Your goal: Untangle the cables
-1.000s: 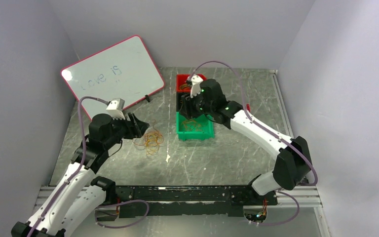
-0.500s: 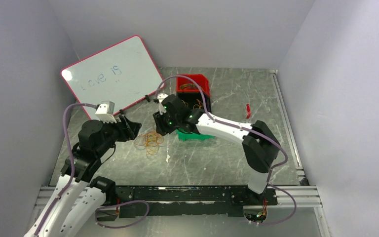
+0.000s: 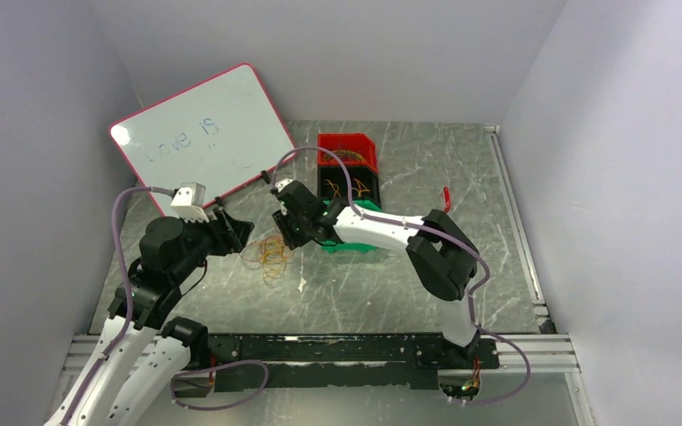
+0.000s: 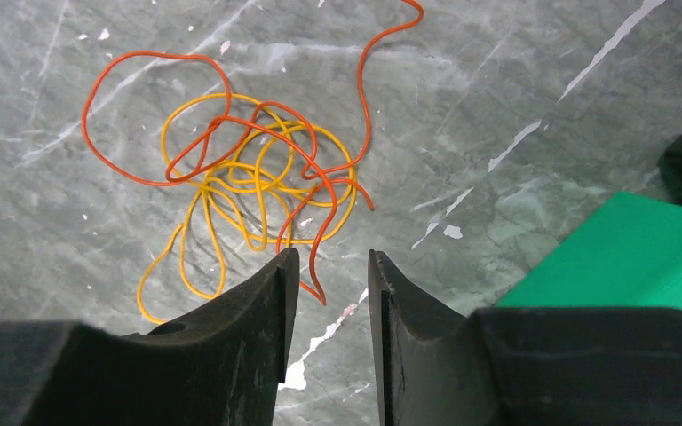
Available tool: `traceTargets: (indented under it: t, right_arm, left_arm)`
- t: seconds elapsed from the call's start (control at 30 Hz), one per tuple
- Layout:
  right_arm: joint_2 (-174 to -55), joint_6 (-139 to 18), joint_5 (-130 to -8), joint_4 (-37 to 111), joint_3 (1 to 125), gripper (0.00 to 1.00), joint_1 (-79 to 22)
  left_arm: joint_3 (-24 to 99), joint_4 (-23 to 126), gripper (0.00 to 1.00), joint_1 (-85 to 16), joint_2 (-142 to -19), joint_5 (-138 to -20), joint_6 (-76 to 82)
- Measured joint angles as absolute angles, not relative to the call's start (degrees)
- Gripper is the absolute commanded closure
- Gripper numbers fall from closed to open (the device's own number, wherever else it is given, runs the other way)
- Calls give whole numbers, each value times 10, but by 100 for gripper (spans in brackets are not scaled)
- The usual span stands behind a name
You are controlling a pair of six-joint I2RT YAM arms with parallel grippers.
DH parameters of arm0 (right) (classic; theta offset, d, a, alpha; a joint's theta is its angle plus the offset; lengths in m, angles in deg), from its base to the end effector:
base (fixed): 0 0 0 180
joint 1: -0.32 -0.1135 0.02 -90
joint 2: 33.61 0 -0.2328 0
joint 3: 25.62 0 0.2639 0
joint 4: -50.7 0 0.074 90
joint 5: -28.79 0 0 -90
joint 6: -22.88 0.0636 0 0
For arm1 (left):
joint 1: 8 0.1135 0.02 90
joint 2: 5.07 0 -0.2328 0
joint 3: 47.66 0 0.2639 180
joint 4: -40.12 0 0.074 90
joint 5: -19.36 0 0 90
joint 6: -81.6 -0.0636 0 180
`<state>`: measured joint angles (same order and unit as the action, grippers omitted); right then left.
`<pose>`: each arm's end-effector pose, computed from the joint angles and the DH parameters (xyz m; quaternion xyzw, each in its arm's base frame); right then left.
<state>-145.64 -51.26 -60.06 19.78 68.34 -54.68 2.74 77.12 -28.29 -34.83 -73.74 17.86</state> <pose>0.2583 0.3666 0.1436 -0.3104 0.8837 0.1954 0.2909 0.1834 -0.0715 0.2833 -0.0255 0.8000 -0.2566 0.5418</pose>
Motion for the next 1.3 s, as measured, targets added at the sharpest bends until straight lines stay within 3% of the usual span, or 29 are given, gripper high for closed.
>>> traceTargets:
  t: [0.4, 0.77, 1.3]
  right_arm:
    - [-1471, -512, -603, 201, 683, 78, -550]
    - [-1472, -517, -606, 213, 682, 100, -551]
    - [-1308, -576, -666, 218, 656, 100, -551]
  left_arm:
    - [27, 771, 34, -283, -355, -738, 177]
    - [25, 768, 33, -283, -351, -738, 181]
    - [-7, 714, 32, -283, -324, -764, 190]
